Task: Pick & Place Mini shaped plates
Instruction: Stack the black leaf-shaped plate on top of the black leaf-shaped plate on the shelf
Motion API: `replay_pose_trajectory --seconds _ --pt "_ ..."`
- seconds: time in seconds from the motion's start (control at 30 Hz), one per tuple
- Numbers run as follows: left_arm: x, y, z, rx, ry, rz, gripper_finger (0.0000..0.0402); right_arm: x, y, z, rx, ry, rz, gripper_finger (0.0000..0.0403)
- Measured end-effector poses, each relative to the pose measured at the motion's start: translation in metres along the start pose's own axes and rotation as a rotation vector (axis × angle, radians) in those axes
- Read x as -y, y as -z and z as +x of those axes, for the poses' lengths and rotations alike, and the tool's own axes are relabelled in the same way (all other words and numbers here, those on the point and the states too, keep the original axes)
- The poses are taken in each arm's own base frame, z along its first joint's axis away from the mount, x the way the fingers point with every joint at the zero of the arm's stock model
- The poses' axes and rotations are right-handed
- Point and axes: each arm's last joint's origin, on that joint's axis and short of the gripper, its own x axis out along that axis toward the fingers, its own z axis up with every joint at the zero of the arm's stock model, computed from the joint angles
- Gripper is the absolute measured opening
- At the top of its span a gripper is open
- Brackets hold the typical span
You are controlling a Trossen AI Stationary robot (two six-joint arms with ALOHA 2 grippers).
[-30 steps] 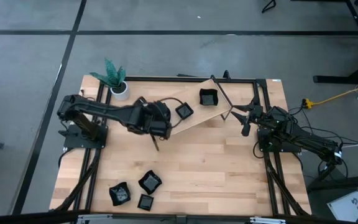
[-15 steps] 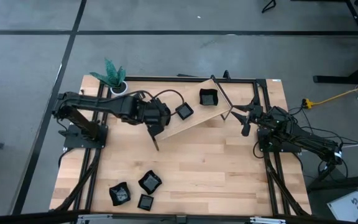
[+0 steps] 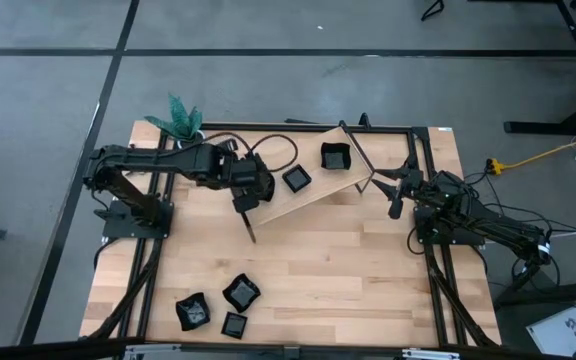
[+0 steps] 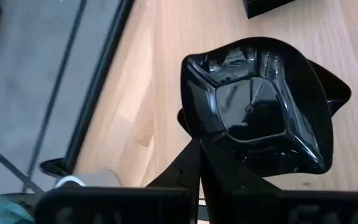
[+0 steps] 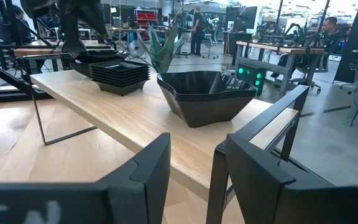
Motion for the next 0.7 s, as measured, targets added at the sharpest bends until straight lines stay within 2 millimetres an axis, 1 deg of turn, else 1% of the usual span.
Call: replay_pose_trajectory --seconds 0.2,0.27,0.47,0.7 --pt "-0.008 -0.002 0.005 -0.024 0.026 -0.036 0.0002 0.0 0.0 0.0 0.0 0.0 0.0 0.0154" --pt "-0.008 -0.003 0.007 -0.033 0.038 -0.032 0.0002 0.0 0.0 0.0 0.0 0.0 0.0 0.0154" --pt "-0.001 -0.007 0.012 -0.035 0.129 0.048 0.0002 0.0 0.0 0.0 0.0 0.0 0.0 0.0154" --pt "0.013 -0.013 0.03 -0.083 0.15 0.124 0.0002 0.0 0.0 0.0 -0.001 0.0 0.0 0.0154"
